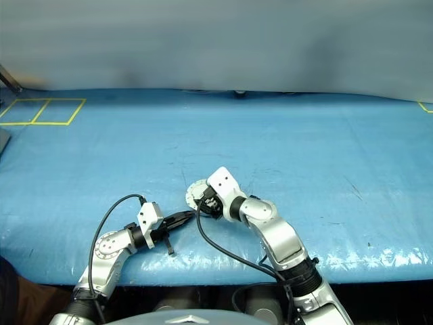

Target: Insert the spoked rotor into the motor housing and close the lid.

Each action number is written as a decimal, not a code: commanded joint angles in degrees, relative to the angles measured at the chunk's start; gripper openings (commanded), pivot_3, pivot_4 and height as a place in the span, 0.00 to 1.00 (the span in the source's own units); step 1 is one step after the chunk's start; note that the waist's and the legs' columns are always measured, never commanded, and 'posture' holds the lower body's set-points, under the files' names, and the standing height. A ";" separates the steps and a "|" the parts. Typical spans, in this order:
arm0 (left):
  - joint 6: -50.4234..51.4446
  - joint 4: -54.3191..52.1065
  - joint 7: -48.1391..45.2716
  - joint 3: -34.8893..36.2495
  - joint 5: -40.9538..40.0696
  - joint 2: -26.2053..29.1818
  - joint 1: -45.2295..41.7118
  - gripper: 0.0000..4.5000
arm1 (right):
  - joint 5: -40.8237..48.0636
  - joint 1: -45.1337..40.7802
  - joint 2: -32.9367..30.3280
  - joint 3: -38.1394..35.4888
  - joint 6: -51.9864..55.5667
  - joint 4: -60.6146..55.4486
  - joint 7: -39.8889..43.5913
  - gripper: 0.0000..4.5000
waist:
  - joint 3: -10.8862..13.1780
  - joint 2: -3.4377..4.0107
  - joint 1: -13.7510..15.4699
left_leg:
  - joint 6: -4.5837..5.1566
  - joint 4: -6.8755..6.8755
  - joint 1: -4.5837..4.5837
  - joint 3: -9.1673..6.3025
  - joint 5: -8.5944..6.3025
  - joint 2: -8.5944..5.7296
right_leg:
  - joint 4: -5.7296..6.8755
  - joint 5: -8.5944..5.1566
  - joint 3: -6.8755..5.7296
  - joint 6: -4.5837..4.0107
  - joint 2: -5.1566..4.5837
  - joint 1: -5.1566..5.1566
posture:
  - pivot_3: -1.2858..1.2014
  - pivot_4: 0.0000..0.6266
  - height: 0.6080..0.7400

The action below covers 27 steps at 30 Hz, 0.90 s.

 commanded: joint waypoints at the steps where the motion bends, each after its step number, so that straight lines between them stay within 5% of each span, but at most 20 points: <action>1: -0.65 -0.11 0.44 0.12 -0.45 -0.08 -0.66 0.00 | 1.01 1.27 -0.32 1.01 2.03 1.39 0.95 0.67 | 0.00 0.00 0.01 | 0.00 -0.01 0.00 0.00 0.00 0.00 | 0.00 0.00 0.00 -0.01 0.00 -0.01 | 0.52 0.24 1.00; 27: -0.42 -0.40 0.46 -0.12 -0.28 -0.35 -0.59 0.00 | 1.98 -0.32 -0.18 0.01 3.08 -2.95 1.38 0.67 | 0.02 -0.01 0.39 | -0.05 -0.32 -0.01 -0.01 0.04 0.00 | -0.06 -0.07 0.00 -0.11 -0.05 -0.13 | 0.52 0.24 1.00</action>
